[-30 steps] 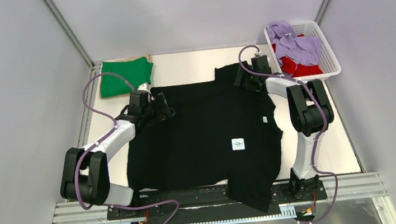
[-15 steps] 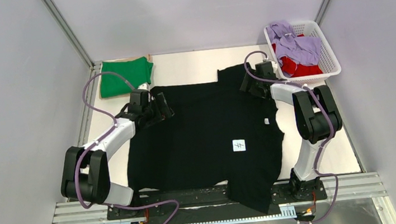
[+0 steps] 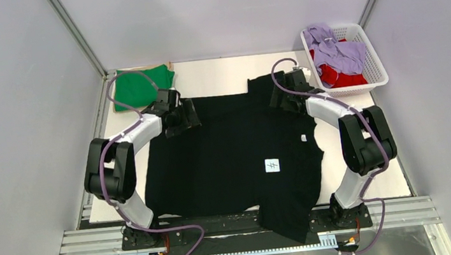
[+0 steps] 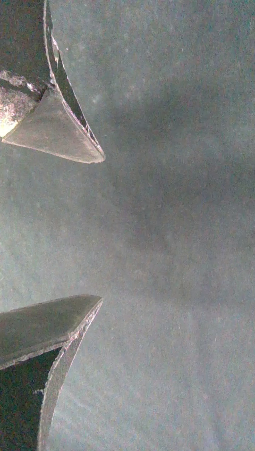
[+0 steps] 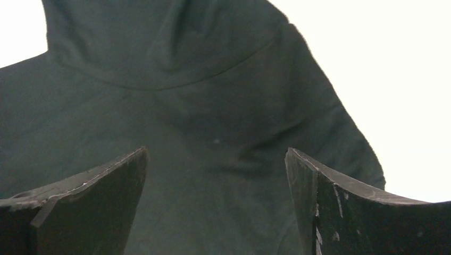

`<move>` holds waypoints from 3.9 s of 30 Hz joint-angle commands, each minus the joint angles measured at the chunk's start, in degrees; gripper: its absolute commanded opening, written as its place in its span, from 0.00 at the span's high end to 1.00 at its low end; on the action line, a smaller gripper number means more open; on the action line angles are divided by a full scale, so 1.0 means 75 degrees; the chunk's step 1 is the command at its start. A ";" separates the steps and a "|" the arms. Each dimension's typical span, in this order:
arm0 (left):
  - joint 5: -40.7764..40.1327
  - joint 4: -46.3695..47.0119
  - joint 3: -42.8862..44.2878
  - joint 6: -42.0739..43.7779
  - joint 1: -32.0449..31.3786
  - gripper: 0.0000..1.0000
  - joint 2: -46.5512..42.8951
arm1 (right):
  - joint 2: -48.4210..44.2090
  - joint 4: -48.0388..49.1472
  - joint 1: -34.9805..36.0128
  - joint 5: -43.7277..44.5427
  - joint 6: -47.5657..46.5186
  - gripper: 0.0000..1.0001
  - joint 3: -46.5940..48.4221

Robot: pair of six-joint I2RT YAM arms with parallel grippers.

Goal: Fold and stack the t-shirts
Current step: Flatten out the tshirt, then grab the side of the flattened tshirt closest away from the robot with both arms

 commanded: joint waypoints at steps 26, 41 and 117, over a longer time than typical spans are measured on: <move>-0.0234 -0.1315 0.4492 0.0182 0.0099 0.00 0.4384 | 0.3926 -0.1801 -0.0597 0.0041 -0.0661 0.00 0.4690; 0.0011 -0.1081 0.4767 0.0707 0.0039 0.00 0.2798 | 0.2684 -0.1932 -0.0170 0.0722 -0.1009 0.00 0.5200; -0.3781 -0.0529 -0.3817 -0.4167 -0.0024 0.95 -0.2786 | -0.5705 -0.0454 0.0776 0.1432 0.1286 0.00 -0.3602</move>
